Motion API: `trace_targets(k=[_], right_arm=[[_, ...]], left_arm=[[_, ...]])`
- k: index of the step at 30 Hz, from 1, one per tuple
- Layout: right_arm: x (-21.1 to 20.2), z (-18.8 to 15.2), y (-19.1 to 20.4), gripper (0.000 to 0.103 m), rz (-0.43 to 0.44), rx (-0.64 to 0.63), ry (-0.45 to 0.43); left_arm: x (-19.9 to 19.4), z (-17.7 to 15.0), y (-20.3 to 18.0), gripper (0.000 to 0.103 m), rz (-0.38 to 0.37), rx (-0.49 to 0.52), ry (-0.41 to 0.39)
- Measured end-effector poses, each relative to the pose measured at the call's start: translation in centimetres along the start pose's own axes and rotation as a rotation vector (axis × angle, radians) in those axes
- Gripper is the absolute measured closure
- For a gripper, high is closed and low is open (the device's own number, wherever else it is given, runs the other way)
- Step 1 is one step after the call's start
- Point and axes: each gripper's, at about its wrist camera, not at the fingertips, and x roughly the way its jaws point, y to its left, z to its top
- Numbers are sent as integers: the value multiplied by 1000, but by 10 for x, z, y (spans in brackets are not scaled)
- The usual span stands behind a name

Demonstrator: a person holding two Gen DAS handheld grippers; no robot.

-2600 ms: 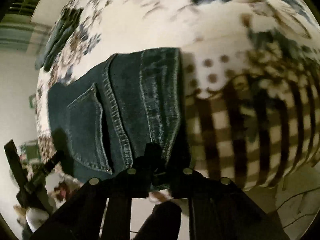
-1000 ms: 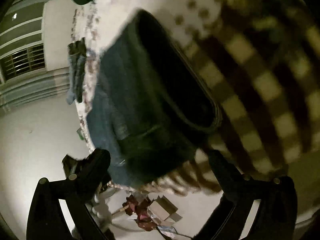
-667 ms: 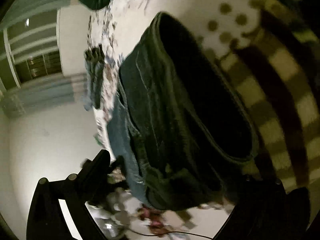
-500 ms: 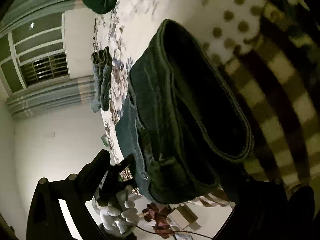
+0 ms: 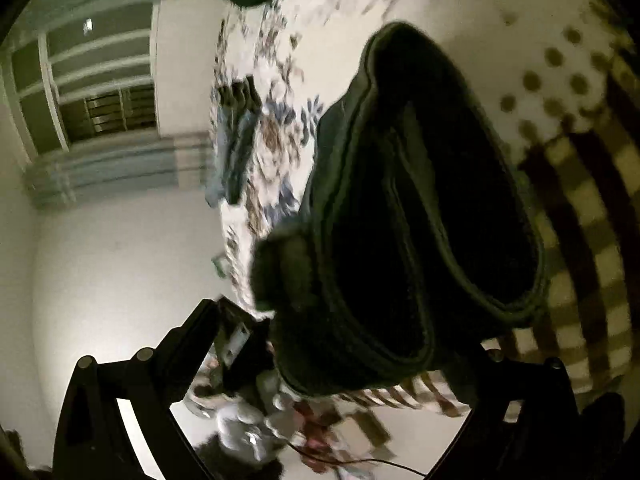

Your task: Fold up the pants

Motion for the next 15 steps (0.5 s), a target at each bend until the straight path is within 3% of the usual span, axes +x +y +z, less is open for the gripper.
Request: trace_targets(k=[2, 4, 7, 9, 10, 12, 15], right_arm=[[19, 6, -25, 1, -63, 72, 30], [29, 10, -49, 2, -14, 144, 20], [24, 12, -51, 4, 84, 187, -61], [20, 7, -46, 24, 67, 172, -96], [17, 4, -44, 47, 58, 166, -112], [15, 0, -41, 55, 65, 162, -124], [12, -5, -28, 62, 38, 126, -130]], left_arm=[[1, -1, -1, 0, 10, 12, 1], [2, -3, -4, 0, 26, 30, -1], [1, -3, -2, 0, 14, 18, -6], [-1, -4, 0, 1, -7, 12, -20], [-3, -5, -2, 3, -22, 17, -32], [-10, -9, -6, 48, -64, 42, -54], [-21, -15, -13, 63, -41, 95, -71]])
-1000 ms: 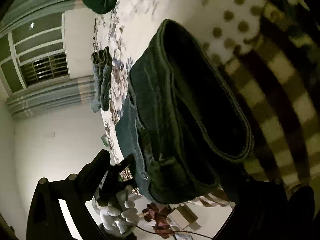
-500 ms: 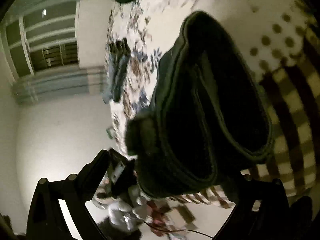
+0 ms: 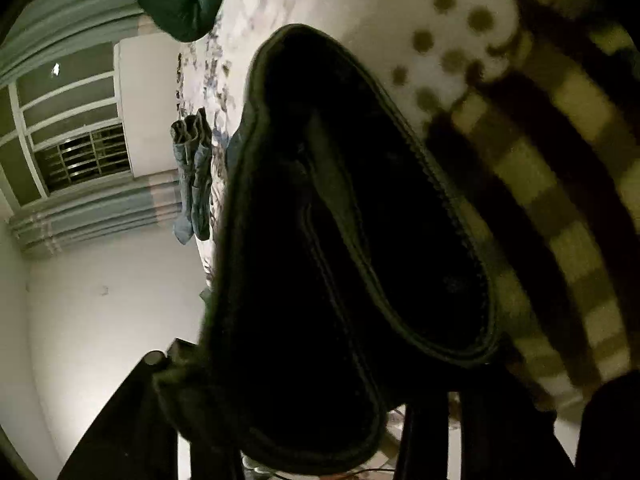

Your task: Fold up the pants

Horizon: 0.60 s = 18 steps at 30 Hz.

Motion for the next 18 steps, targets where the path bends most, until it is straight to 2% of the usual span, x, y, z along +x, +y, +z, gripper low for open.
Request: trace_targets(k=[1, 2, 3, 12, 16, 18], right_arm=[[0, -1, 5, 63, -5, -9, 1], [0, -2, 12, 64, -13, -26, 5], [-3, -1, 17, 64, -18, -39, 5], [-50, 5, 66, 67, -36, -132, 50], [-84, -4, 84, 67, -29, -181, 64], [-97, -4, 106, 67, -26, -211, 63]], left_arm=[[-5, -2, -1, 66, -9, 2, -11], [-8, -3, -2, 74, -30, 0, -13], [-13, -3, -4, 75, -38, -1, -16], [-56, -4, -47, 78, -27, 24, -66], [-84, 4, -64, 78, -36, 11, -92], [-100, 14, -72, 78, -45, 5, -111]])
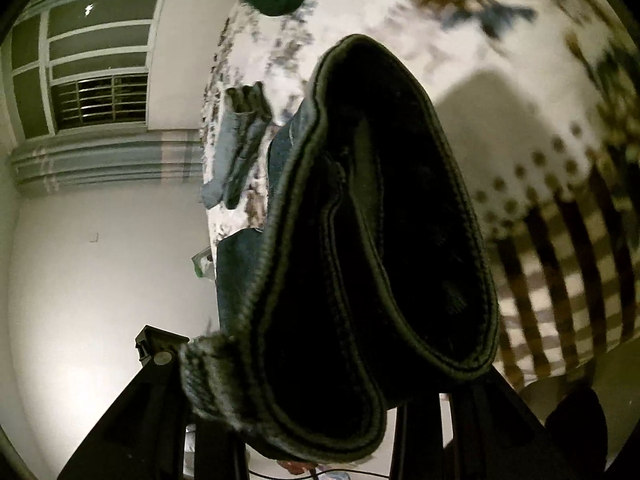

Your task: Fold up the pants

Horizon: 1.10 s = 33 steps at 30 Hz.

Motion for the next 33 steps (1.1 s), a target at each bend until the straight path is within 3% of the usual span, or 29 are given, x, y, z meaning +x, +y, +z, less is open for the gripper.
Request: trace_targets(k=[5, 9, 14, 17, 20, 23, 28, 30, 33], right_arm=[[-3, 22, 63, 67, 30, -64, -33], [40, 57, 120, 67, 67, -72, -57], [139, 110, 189, 67, 112, -95, -81], [223, 163, 239, 67, 150, -105, -98], [304, 216, 273, 67, 169, -111, -109], [376, 261, 287, 67, 165, -114, -110], [450, 298, 253, 67, 71, -93, -86], [462, 300, 237, 67, 38, -84, -70], [463, 298, 231, 67, 18, -103, -63]], left_arm=[[-34, 54, -8, 78, -41, 25, -78], [-55, 137, 0, 79, -53, 30, -134], [-74, 265, 33, 79, -46, 41, -186], [-78, 340, 55, 79, -39, 55, -214], [-68, 419, 82, 79, -22, 72, -232], [-44, 470, 111, 79, -8, 78, -227], [27, 511, 169, 78, 28, 36, -123], [51, 507, 188, 75, 43, 44, -81], [48, 493, 195, 72, 1, 61, -90]])
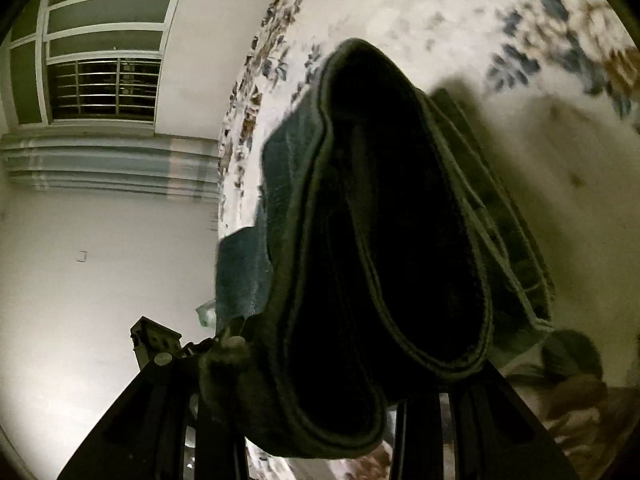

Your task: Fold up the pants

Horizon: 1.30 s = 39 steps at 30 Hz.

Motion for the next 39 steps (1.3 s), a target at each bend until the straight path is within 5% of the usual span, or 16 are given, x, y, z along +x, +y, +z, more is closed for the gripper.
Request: trace_targets(k=[6, 12, 14, 17, 20, 21, 27, 39], right_arm=[[-21, -1, 4, 53, -146, -40, 38], [-69, -13, 35, 38, -385, -110, -20], [-78, -22, 58, 23, -504, -209, -35], [-90, -37, 94, 5, -629, -320, -55], [-111, -55, 136, 0, -738, -416, -99], [-119, -62, 149, 0, -765, -442, -119], [-177, -96, 203, 0, -820, -509, -220], [-332, -193, 307, 0, -761, -632, -362]], left_arm=[[-17, -12, -2, 62, 59, -42, 0], [-45, -23, -36, 62, 267, 29, -18], [-54, -29, -50, 61, 342, 57, -15], [-63, -40, -72, 47, 430, 118, -7], [-76, -53, -98, 12, 487, 180, -22], [-82, -57, -107, 11, 509, 202, -29], [-136, -80, -154, 10, 543, 258, -118], [-275, -161, -257, 10, 531, 321, -326]])
